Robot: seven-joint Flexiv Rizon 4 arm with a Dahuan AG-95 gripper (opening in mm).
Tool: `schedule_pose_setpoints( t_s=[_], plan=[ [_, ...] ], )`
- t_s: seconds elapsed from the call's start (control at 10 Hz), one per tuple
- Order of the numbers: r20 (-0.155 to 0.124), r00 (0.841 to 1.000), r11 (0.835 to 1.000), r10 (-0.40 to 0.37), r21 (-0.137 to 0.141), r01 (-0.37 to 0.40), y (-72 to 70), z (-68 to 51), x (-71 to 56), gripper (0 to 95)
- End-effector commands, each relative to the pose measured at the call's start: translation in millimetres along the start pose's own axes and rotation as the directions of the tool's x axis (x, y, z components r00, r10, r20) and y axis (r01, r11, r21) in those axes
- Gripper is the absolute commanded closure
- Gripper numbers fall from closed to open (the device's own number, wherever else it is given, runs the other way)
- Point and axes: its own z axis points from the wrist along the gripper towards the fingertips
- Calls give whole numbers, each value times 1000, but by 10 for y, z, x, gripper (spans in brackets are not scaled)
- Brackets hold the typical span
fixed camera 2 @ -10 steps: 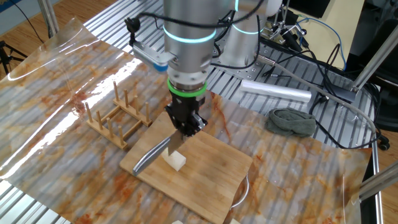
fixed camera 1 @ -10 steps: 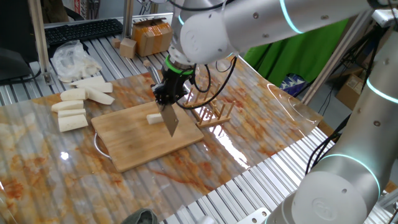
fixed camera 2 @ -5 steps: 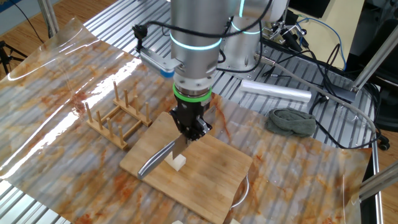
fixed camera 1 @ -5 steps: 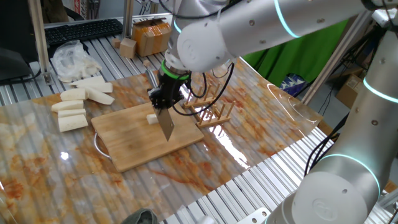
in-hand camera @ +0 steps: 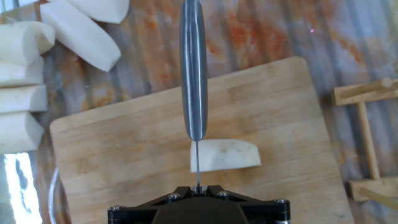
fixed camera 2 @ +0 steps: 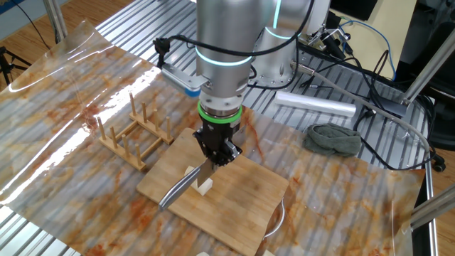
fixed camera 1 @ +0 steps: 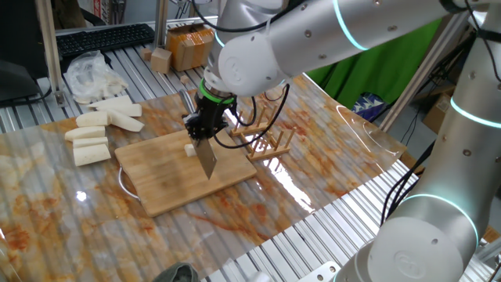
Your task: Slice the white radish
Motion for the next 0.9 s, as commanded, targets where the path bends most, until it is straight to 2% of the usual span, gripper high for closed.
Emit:
schedule_pose_setpoints(
  t_s=[0.1,0.9],
  plan=[
    [5,1000,1000,-9,4,9,-1,36,-6,950],
    [8,1000,999,-27,25,27,-2,74,-6,950]
  ],
)
